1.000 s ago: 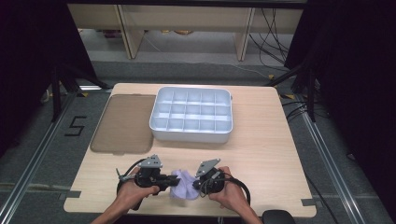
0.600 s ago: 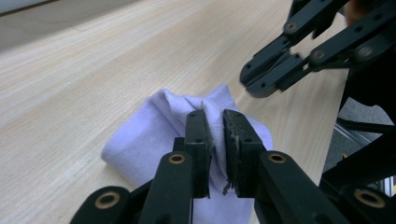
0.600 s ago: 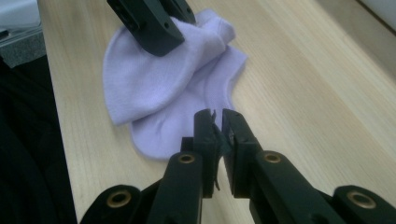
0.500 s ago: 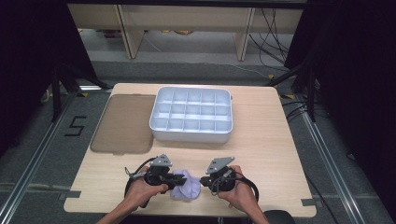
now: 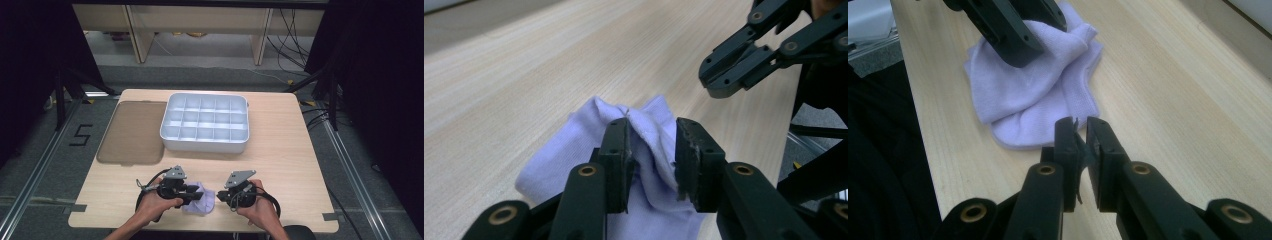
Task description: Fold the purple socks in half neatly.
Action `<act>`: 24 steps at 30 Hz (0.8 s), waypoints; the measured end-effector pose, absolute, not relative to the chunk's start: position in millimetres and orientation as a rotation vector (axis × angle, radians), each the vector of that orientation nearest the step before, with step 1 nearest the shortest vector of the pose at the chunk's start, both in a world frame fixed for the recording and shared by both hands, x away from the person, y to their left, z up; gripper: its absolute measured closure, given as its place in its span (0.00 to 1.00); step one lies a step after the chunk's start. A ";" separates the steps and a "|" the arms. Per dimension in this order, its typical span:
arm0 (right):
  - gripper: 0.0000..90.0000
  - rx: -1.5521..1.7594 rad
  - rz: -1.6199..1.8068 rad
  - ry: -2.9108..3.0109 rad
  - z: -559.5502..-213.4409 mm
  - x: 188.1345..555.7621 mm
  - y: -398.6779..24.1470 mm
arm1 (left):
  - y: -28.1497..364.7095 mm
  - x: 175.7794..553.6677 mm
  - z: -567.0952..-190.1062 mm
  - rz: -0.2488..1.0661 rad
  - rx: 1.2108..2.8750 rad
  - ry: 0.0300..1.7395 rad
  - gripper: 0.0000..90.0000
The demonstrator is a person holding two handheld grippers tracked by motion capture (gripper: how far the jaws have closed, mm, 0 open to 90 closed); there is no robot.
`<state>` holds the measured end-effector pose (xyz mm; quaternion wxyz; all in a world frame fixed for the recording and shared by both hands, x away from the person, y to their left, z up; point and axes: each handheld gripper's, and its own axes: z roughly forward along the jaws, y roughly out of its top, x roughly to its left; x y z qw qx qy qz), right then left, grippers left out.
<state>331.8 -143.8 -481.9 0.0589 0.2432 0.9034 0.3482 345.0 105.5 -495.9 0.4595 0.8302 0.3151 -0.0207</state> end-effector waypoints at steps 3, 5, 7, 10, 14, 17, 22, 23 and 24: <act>0.93 0.744 1.045 2.730 -480.1 331.5 -145.9 | 110.4 344.3 -488.8 -0.077 1.991 0.782 0.66; 0.93 0.755 1.050 2.721 -478.1 331.8 -147.1 | 116.2 342.6 -482.6 -0.064 1.976 0.771 0.64; 0.93 0.758 1.075 2.699 -475.8 332.4 -149.3 | 127.1 340.4 -473.6 -0.050 1.929 0.766 0.63; 0.93 0.768 1.083 2.692 -473.7 333.0 -151.1 | 133.5 339.6 -469.1 -0.046 1.888 0.782 0.63; 0.93 0.761 1.106 2.678 -471.1 332.9 -151.7 | 143.4 338.5 -467.5 -0.026 1.910 0.777 0.68; 0.93 0.735 1.145 2.663 -464.3 330.0 -147.2 | 148.0 335.3 -475.6 -0.018 1.938 0.780 0.73; 0.93 0.666 1.205 2.678 -456.7 325.9 -129.7 | 154.2 330.8 -490.6 -0.018 2.035 0.781 0.80; 0.93 0.654 1.210 2.692 -453.9 324.3 -118.4 | 154.8 329.9 -492.4 -0.025 2.040 0.781 0.81; 0.93 0.654 1.210 2.692 -453.9 324.3 -118.4 | 155.7 328.8 -493.5 -0.019 2.046 0.780 0.81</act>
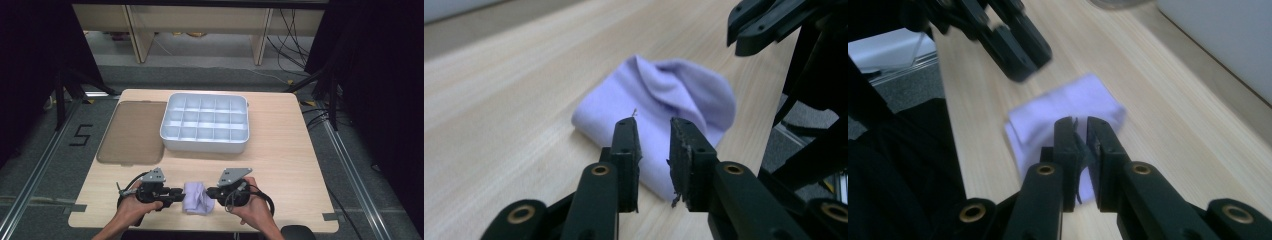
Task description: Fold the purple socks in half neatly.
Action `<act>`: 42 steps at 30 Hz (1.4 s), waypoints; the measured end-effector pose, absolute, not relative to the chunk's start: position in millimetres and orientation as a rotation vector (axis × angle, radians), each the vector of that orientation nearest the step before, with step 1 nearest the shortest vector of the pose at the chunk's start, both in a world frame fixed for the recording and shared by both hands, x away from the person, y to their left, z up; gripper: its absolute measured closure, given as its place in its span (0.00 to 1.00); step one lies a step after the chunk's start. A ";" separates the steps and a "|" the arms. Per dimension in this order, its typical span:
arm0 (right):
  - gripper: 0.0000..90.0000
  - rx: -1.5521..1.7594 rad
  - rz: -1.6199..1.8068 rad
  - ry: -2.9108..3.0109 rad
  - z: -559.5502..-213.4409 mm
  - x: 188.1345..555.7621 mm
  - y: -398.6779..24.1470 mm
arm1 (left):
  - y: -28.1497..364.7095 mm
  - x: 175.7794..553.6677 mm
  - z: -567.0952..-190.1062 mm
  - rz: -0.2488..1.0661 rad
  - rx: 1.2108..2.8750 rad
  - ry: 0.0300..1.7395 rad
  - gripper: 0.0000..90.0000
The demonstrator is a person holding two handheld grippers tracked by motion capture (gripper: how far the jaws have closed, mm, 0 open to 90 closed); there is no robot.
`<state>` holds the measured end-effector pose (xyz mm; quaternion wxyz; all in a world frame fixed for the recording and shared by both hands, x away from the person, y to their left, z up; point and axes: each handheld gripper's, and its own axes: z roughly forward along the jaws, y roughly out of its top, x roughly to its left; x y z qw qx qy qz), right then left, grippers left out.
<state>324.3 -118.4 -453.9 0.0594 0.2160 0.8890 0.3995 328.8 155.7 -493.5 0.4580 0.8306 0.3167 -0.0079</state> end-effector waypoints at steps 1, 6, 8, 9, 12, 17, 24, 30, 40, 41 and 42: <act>0.93 0.609 1.215 2.701 -453.1 325.4 -112.5 | 157.3 327.5 -493.6 -0.015 2.053 0.782 0.81; 0.94 0.571 1.159 2.737 -457.4 326.0 -90.3 | 166.2 321.3 -492.4 0.000 2.050 0.793 0.79; 0.95 0.577 1.129 2.756 -460.9 326.4 -88.4 | 170.0 319.3 -492.2 0.001 2.049 0.795 0.78; 0.95 0.579 1.097 2.753 -462.0 326.6 -89.6 | 171.8 318.2 -492.6 0.012 2.045 0.798 0.77; 0.96 0.673 0.997 2.747 -472.1 328.3 -102.7 | 174.2 316.2 -492.3 0.010 2.041 0.809 0.77; 0.96 0.696 0.955 2.771 -483.5 333.4 -114.1 | 175.0 317.5 -492.0 0.022 2.070 0.799 0.76; 0.95 0.707 1.028 2.711 -472.4 335.0 -111.5 | 176.4 317.7 -490.0 0.037 2.056 0.814 0.71; 0.82 0.689 1.053 2.690 -468.3 331.9 -89.0 | 180.9 318.6 -489.0 0.066 2.054 0.841 0.62; 0.97 0.707 0.863 2.690 -482.0 339.3 -73.1 | 193.6 316.2 -488.9 0.081 2.053 0.877 0.53; 0.98 0.718 0.880 2.682 -479.4 338.6 -75.1 | 193.3 316.1 -489.2 0.076 2.044 0.882 0.53; 0.98 0.705 0.898 2.669 -476.1 337.9 -77.4 | 193.3 316.1 -489.2 0.076 2.044 0.882 0.53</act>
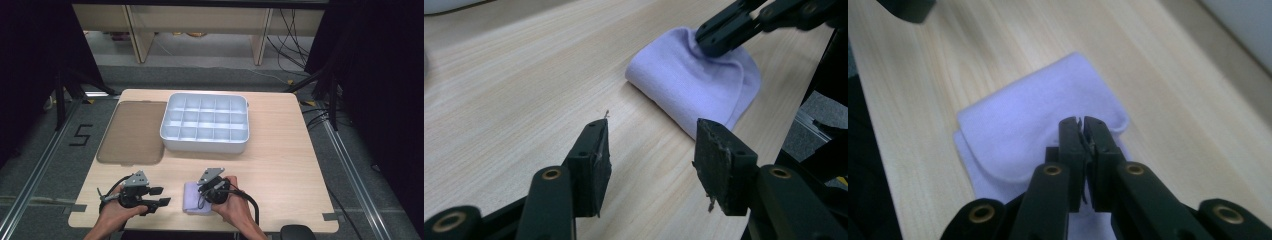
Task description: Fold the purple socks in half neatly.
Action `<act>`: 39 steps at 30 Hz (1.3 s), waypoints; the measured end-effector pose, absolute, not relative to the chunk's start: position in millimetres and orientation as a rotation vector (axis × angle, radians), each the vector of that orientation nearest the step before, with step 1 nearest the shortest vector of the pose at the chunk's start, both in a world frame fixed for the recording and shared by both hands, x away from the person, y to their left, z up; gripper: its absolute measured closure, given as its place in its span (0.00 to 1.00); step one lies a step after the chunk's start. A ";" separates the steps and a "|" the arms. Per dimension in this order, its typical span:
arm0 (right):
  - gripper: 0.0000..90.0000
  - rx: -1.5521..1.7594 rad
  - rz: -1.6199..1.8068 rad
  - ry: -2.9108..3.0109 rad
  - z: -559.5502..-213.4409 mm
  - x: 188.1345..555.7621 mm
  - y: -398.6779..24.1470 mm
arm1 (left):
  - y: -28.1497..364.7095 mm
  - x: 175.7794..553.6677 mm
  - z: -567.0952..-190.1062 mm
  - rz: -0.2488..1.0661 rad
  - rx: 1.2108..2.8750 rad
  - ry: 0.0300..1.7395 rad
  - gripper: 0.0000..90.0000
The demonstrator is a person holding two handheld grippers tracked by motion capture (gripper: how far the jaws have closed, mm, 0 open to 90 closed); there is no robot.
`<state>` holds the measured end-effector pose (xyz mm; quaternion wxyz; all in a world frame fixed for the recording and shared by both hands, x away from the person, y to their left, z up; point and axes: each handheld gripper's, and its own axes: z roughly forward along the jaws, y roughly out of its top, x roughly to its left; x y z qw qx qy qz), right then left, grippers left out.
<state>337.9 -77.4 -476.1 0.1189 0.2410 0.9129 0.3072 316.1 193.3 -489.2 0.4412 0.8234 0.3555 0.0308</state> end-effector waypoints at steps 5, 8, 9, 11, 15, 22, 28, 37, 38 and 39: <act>0.98 0.678 0.991 2.641 -458.2 331.9 -85.6 | 192.7 315.5 -489.4 0.072 2.040 0.886 0.54; 0.98 0.713 1.013 2.623 -454.6 327.3 -97.2 | 192.2 314.7 -488.5 0.082 2.050 0.863 0.57; 0.98 0.716 1.021 2.627 -457.5 326.7 -101.1 | 191.5 314.2 -488.7 0.073 2.046 0.874 0.59; 0.98 0.746 1.001 2.648 -465.2 326.1 -107.9 | 191.3 314.6 -488.3 0.082 2.053 0.855 0.60; 0.98 0.803 0.961 2.693 -480.4 328.4 -112.2 | 191.4 314.6 -487.1 0.085 2.055 0.851 0.61; 0.97 0.752 0.946 2.728 -489.1 333.5 -110.6 | 188.2 314.7 -481.8 0.106 2.003 0.840 0.62; 0.97 0.773 0.967 2.727 -488.8 333.2 -109.9 | 157.3 321.2 -470.2 0.140 2.016 0.712 0.80; 0.96 0.777 0.973 2.725 -489.5 333.5 -110.3 | 119.7 344.9 -486.0 0.085 2.087 0.680 0.97; 0.96 0.777 0.974 2.726 -489.6 333.6 -110.3 | 118.2 347.2 -489.1 0.089 2.097 0.682 0.97; 0.96 0.778 0.973 2.723 -489.6 333.7 -110.4 | 117.0 349.0 -492.9 0.091 2.098 0.696 0.97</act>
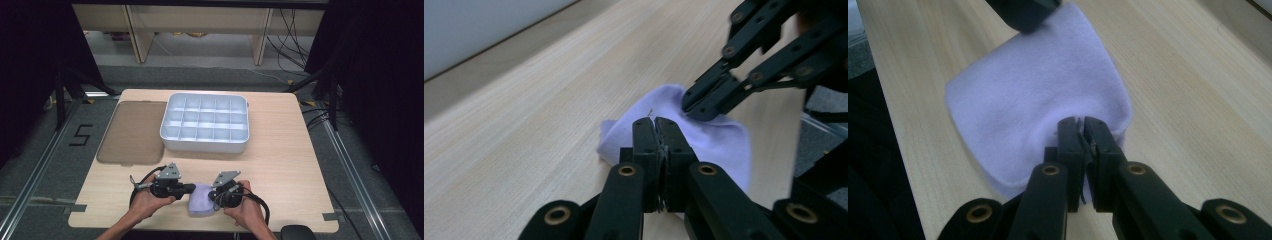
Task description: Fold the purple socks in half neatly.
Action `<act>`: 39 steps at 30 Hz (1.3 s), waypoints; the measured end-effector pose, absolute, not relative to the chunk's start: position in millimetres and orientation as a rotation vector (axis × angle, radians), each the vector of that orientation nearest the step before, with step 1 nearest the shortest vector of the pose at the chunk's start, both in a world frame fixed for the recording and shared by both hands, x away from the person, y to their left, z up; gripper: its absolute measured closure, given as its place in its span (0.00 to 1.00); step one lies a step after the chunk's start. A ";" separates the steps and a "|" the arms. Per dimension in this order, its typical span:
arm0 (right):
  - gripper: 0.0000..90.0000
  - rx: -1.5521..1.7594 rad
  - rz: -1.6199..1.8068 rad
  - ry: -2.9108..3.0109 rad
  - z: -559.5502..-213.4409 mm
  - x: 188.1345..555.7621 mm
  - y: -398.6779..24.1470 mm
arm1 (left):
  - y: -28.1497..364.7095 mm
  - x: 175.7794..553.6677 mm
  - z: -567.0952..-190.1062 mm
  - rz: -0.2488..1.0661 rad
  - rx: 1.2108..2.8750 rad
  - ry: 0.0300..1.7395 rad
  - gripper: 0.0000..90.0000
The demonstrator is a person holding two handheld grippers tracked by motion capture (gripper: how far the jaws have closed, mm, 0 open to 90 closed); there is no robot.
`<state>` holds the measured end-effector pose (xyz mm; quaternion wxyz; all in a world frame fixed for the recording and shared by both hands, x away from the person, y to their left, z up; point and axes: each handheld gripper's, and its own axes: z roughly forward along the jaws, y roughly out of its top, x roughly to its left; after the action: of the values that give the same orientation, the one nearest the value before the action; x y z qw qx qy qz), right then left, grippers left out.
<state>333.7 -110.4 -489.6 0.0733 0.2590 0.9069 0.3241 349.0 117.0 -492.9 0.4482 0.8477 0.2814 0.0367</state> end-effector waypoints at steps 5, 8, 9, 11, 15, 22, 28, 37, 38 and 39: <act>0.95 0.772 0.972 2.727 -489.5 334.3 -113.1 | 115.0 352.2 -512.2 0.079 2.172 0.717 0.98; 0.95 0.803 0.987 2.729 -489.6 334.1 -115.9 | 114.7 351.7 -513.2 0.074 2.161 0.720 0.99; 0.95 0.802 0.979 2.736 -489.0 334.4 -117.7 | 114.8 351.9 -513.1 0.083 2.170 0.715 0.99; 0.95 0.817 0.990 2.707 -488.9 333.3 -120.1 | 113.7 350.9 -513.0 0.075 2.168 0.724 0.99; 0.95 0.822 1.032 2.660 -474.1 331.3 -120.2 | 113.4 351.3 -512.4 0.086 2.177 0.713 0.99; 0.96 0.684 1.046 2.693 -464.7 323.6 -96.5 | 113.3 351.8 -511.9 0.098 2.190 0.703 0.99; 0.96 0.692 0.896 2.748 -482.7 316.6 -103.7 | 112.7 351.1 -511.9 0.099 2.188 0.699 0.99; 0.96 0.861 0.935 2.654 -472.0 309.2 -133.8 | 111.4 350.1 -511.9 0.097 2.182 0.712 0.99; 0.96 0.799 1.004 2.626 -465.6 310.9 -132.9 | 111.6 350.6 -511.5 0.105 2.187 0.698 0.99; 0.96 0.763 1.054 2.604 -455.6 311.4 -130.9 | 111.4 350.5 -511.6 0.105 2.185 0.702 0.99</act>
<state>311.4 -130.9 -455.6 0.1151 0.2604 0.8886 0.3596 350.5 111.4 -511.6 0.4094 0.8677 0.2789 0.0416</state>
